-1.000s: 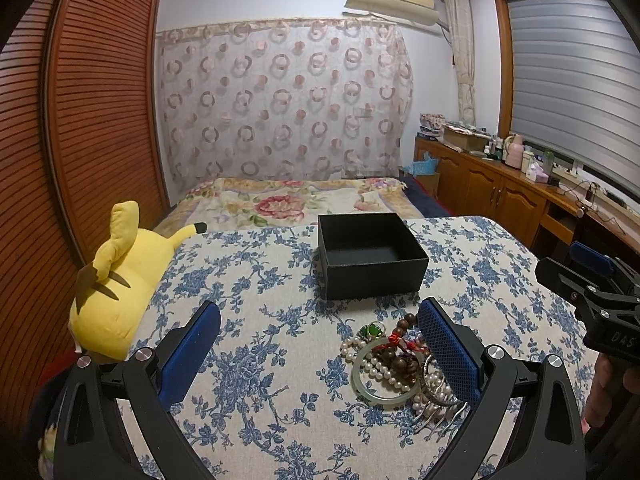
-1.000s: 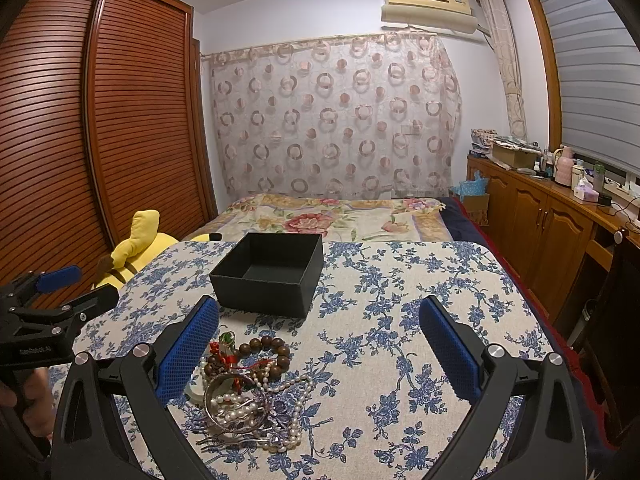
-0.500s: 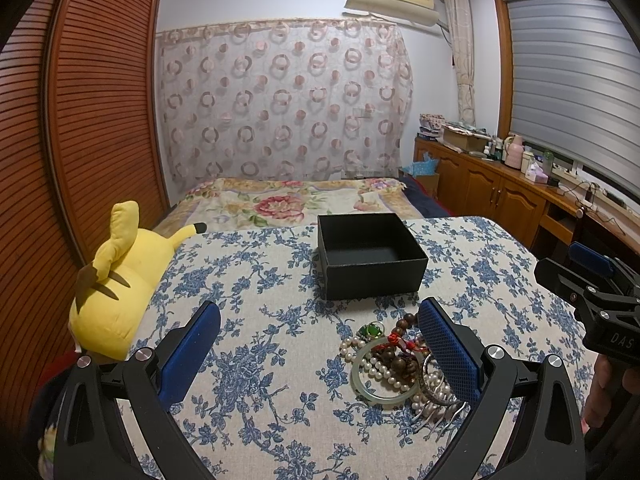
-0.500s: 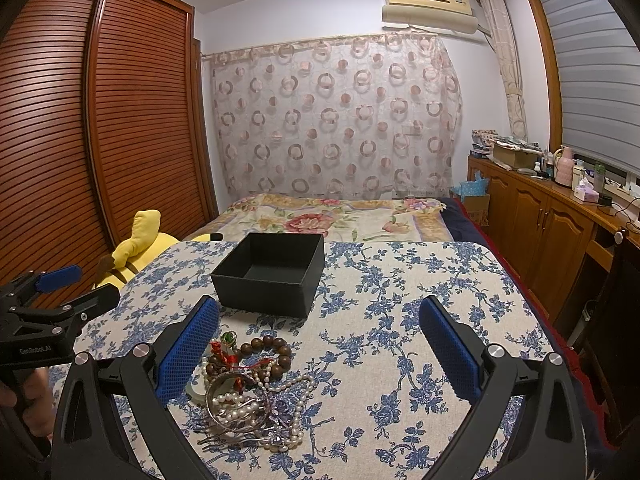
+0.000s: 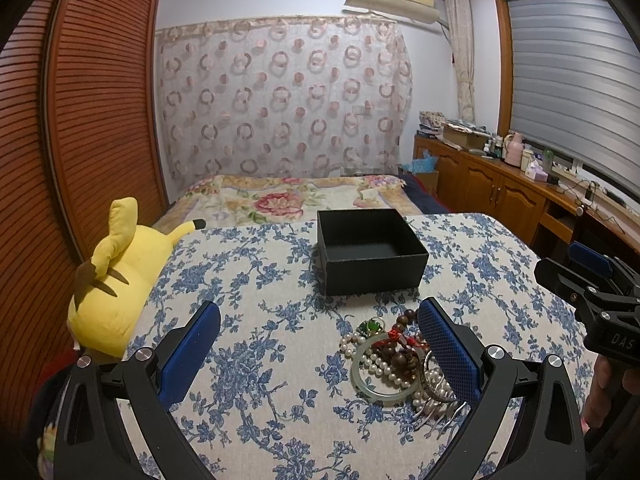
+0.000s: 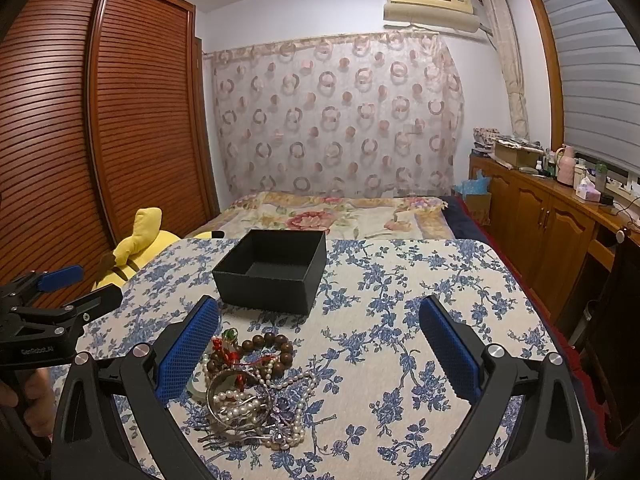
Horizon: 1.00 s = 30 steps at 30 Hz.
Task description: Organize jewelry
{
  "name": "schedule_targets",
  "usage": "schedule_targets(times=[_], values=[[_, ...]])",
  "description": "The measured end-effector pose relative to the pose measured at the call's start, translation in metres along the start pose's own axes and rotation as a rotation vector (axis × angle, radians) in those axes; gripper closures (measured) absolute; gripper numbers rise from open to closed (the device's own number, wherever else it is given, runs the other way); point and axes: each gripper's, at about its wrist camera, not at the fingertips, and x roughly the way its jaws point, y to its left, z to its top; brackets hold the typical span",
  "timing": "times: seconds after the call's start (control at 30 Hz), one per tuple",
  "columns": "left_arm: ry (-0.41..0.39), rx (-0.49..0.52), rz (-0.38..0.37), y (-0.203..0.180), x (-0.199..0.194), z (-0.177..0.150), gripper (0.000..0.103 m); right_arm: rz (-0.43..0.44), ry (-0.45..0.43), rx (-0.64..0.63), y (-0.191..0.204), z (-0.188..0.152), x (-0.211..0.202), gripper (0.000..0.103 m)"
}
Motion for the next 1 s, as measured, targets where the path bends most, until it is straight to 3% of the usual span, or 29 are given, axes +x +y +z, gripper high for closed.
schedule_targets(times=[0.43, 1.0], values=[[0.066, -0.007, -0.022, 0.012, 0.023, -0.019, 0.007, 0.045, 0.061, -0.037, 0.003, -0.017, 0.017, 0.002], [0.137, -0.013, -0.030, 0.028, 0.039, -0.039, 0.007, 0.183, 0.228, -0.112, 0.027, -0.046, 0.050, 0.014]])
